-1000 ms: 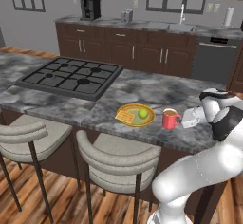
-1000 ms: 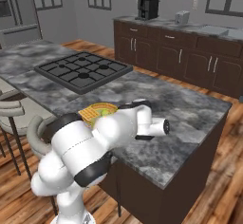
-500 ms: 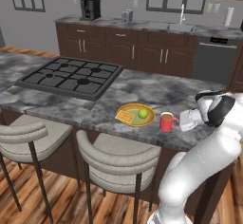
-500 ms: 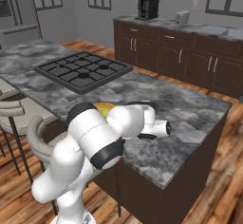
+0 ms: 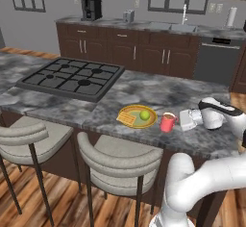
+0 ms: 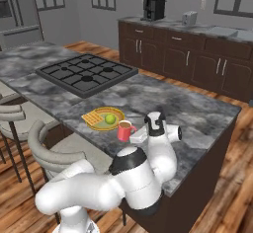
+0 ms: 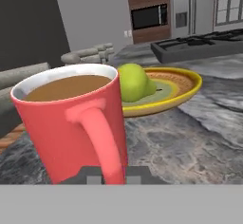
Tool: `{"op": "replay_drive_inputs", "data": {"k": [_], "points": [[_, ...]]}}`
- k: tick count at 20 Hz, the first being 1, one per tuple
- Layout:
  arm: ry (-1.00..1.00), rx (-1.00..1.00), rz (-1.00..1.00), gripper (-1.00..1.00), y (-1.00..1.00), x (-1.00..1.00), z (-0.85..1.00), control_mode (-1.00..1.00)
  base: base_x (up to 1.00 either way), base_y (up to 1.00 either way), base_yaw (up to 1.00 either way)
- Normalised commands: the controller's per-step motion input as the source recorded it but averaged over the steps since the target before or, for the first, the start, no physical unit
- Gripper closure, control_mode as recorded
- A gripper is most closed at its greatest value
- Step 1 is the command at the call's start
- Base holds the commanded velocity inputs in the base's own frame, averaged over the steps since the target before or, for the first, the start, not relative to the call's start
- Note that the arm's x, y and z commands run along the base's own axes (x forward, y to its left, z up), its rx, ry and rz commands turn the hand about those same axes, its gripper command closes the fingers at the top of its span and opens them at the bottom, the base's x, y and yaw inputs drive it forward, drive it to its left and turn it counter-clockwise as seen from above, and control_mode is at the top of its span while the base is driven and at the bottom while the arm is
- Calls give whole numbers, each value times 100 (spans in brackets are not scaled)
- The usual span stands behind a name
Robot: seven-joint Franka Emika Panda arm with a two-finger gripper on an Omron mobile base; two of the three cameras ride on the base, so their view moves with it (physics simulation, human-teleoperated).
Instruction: Pick up the brewed coffee from the coffee machine and place it next to the breakfast plate on the dining counter.
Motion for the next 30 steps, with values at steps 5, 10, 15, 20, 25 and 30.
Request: {"op": "replay_drive_inputs", "data": {"k": [5,10,15,20,25,30], "points": [[1,0,0,100,44,20,-21,-100,0,0,0],[1,-7,-1,-100,45,-1,-4,-100,0,0,0],[0,-2,0,-100,-2,-19,0,-100,0,0,0],[0,0,0,-100,-27,-21,0,-100,0,0,0],[0,0,0,-100,-23,-14,0,-100,0,0,0],[-2,0,0,-100,-10,-11,6,-100,0,0,0]]}}
